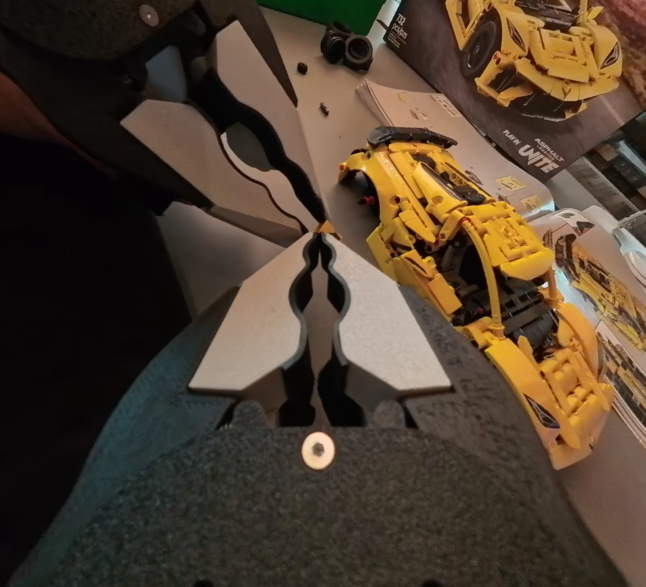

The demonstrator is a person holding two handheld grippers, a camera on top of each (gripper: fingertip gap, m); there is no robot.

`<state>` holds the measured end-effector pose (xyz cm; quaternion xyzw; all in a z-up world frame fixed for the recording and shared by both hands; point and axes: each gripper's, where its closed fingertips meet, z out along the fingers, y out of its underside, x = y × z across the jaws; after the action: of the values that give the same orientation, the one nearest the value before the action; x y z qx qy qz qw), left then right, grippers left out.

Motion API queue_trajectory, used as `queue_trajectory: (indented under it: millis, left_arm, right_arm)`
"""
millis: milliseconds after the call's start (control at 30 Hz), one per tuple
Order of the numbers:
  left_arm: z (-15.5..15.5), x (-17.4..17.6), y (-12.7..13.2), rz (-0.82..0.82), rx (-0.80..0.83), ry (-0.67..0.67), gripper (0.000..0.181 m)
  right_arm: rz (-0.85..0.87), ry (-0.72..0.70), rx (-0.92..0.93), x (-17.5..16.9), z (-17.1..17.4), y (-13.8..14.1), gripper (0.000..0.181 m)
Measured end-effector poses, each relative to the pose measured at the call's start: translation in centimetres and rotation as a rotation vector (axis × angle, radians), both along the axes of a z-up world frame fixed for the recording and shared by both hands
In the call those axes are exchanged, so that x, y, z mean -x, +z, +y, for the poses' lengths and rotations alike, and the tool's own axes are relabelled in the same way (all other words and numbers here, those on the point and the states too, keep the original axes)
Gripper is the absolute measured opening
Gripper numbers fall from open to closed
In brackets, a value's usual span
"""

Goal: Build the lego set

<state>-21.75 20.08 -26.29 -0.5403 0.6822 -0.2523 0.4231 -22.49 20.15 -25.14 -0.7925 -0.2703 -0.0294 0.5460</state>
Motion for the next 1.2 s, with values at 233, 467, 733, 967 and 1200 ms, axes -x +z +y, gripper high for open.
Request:
queue_trajectory:
  millis: [233,467,733,967,1200]
  left_arm:
    - [-0.14,-0.1,-0.23,0.012,-0.01,-0.011,0.016]
    - [-0.21,-0.14,-0.25,0.014,-0.014,-0.014,0.016]
    - [-0.42,-0.18,-0.31,0.017,-0.016,-0.026,0.016]
    - [-0.72,-0.23,-0.47,0.026,-0.035,-0.038,0.016]
    - [-0.81,-0.23,-0.37,0.023,-0.038,-0.04,0.016]
  right_arm:
    - [0.017,0.018,0.019,0.02,-0.19,-0.23,0.0]
    - [0.018,0.021,0.023,0.03,-0.24,-0.28,0.0]
    - [0.029,0.033,0.053,0.0,-0.42,-0.37,0.0]
    - [0.018,0.069,0.104,-0.04,-0.67,-0.63,0.0]
    - [0.035,0.062,0.119,-0.15,-0.62,-0.74,0.0]
